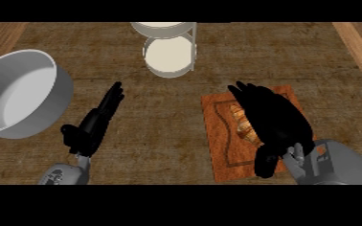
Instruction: Pick the croissant from the cutting board and place it in the tiered basket
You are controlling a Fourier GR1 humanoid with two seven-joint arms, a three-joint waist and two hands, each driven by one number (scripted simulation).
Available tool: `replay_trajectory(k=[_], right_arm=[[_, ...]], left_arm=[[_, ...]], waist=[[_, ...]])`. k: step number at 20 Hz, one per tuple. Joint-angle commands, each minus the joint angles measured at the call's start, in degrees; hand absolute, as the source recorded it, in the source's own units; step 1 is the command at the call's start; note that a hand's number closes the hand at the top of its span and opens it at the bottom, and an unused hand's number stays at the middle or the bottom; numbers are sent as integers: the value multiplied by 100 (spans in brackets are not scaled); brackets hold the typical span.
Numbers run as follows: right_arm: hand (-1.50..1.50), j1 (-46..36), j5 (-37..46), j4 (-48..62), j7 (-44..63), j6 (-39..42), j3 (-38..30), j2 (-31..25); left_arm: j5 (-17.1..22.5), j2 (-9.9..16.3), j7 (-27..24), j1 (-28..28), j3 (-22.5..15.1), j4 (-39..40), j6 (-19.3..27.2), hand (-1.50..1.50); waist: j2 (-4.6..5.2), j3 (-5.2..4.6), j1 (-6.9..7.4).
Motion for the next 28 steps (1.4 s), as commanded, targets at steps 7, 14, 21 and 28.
replay_trajectory(k=[7, 14, 21, 28], right_arm=[[-150, 975, 1151, 218, 23, 60, -117, 525], [-150, 1291, 1792, 1156, -820, -8, -519, 824], [-150, 1382, 2137, 1395, -1336, 467, -992, 1128], [-150, 1485, 2678, 1879, -1859, 364, -1452, 1578]], left_arm=[[-94, -63, 52, -270, 330, 336, -275, 0], [-295, -296, 409, -6, 275, -303, -79, 0], [-673, -539, 113, 178, 240, -174, -136, 0], [-624, -455, 126, 112, 612, -53, -530, 0]], waist=[[4, 3, -25], [6, 5, 8], [7, 4, 18], [9, 4, 9]])
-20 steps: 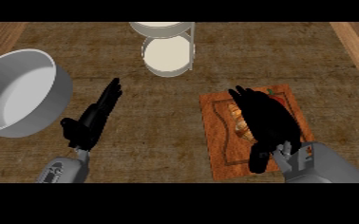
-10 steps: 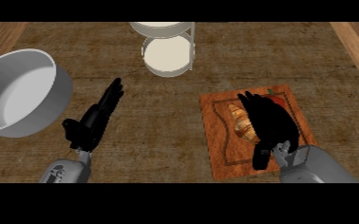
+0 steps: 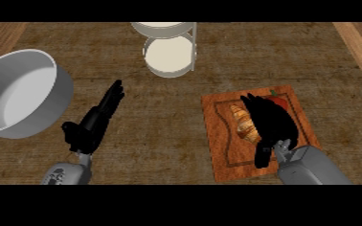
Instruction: Pick the croissant from the cutting board and place it in the tiered basket
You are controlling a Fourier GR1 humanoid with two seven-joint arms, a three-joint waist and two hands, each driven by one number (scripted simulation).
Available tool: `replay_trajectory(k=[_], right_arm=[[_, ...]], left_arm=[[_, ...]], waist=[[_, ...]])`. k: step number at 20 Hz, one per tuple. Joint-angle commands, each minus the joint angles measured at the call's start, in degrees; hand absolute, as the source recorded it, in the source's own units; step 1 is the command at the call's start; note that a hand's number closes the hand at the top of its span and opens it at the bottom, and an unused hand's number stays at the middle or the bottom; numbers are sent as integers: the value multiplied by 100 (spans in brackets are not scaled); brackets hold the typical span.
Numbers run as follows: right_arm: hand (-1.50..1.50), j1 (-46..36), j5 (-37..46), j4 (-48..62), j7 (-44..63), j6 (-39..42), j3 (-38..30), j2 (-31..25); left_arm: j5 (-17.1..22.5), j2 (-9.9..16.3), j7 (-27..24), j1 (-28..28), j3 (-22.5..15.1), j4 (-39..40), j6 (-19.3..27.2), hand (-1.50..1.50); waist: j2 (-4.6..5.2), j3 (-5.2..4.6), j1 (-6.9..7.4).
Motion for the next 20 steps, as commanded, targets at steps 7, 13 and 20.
replay_trajectory(k=[7, 13, 20], right_arm=[[150, 367, 643, 113, -1255, -996, -67, 483], [150, 451, 1120, 400, -1781, -1089, -276, 671], [150, 1071, 1797, 148, 1626, -1682, -1277, 1530]], left_arm=[[7, 106, 82, -96, 323, 3, -268, 0], [-228, -301, 79, -430, 317, 375, -134, 0], [-185, -93, 67, 112, 419, 10, -88, 0]], waist=[[-1, 0, -8], [1, -1, -20], [-104, -20, -444]])
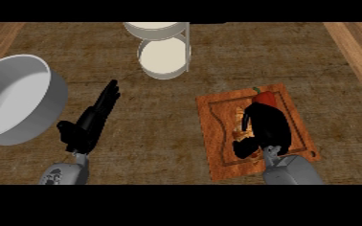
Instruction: Pick the croissant from the cutting board and place it in the tiered basket
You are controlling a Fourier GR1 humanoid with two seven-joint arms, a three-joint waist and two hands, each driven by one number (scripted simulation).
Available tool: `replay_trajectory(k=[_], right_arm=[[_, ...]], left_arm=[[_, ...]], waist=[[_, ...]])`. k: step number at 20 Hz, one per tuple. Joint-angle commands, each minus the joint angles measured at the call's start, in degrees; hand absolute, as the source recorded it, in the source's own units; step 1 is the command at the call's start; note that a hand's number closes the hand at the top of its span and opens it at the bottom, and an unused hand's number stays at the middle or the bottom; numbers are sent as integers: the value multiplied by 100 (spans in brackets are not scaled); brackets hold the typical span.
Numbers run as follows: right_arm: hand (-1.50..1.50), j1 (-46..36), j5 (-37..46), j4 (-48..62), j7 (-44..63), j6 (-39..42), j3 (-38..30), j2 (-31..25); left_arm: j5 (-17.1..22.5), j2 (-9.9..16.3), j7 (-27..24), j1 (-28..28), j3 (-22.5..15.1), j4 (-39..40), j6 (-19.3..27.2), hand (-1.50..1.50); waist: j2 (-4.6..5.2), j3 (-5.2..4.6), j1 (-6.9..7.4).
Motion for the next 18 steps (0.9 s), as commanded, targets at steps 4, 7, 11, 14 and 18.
replay_trajectory(k=[4, 7, 11, 14, 18], right_arm=[[150, 958, 1407, -547, 2885, -947, -169, 912], [150, 1004, 2005, -1252, 3539, -1375, 238, 1020], [150, 553, 2090, -2261, 3733, -2012, 548, 1030], [150, 96, 2881, -2669, 4014, -1853, 962, 1033], [150, -645, 3226, -2854, 4091, -1073, 1025, 1035]], left_arm=[[-80, -67, 29, 108, 20, 58, 180, 0], [26, 70, -224, 198, 113, 71, -32, 0], [-11, 15, -44, 82, 32, 37, -6, 0], [-38, -55, 74, 59, -84, -86, -8, 0], [-70, -51, -127, 129, -149, -36, -119, 0]], waist=[[-40, -5, -268], [-24, -2, -103], [-21, 15, 17], [-22, 9, 132], [28, 3, 232]])
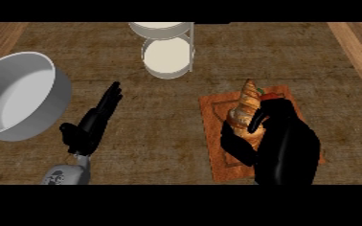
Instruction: Pick the croissant from the cutting board and place it in the tiered basket
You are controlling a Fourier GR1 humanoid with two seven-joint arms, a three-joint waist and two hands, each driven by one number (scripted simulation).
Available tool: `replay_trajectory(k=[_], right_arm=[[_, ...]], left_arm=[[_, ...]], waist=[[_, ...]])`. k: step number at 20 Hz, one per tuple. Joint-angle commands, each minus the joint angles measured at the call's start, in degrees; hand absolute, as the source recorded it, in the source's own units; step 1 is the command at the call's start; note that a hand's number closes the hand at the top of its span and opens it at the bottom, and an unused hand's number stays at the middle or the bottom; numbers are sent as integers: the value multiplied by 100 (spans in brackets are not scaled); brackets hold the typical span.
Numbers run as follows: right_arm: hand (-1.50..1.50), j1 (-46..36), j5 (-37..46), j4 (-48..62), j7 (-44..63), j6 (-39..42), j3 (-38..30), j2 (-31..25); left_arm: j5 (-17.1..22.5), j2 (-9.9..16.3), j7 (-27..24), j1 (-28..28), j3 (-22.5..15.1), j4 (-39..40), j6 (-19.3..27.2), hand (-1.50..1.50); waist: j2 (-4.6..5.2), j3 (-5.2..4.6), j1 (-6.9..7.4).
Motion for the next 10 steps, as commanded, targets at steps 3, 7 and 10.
replay_trajectory(k=[3, 7, 10], right_arm=[[150, -1241, 125, -232, 1471, 593, -152, 69], [150, -2091, -37, 121, 1472, 609, -684, 69], [150, -2829, -276, 609, 1473, 655, -1223, 70]], left_arm=[[107, 91, -78, -152, 116, 101, -165, 0], [-104, -118, 95, -164, -196, 7, -41, 0], [-123, -103, 46, -258, -188, 75, -68, 0]], waist=[[60, -6, 158], [60, 0, 263], [89, -4, 369]])
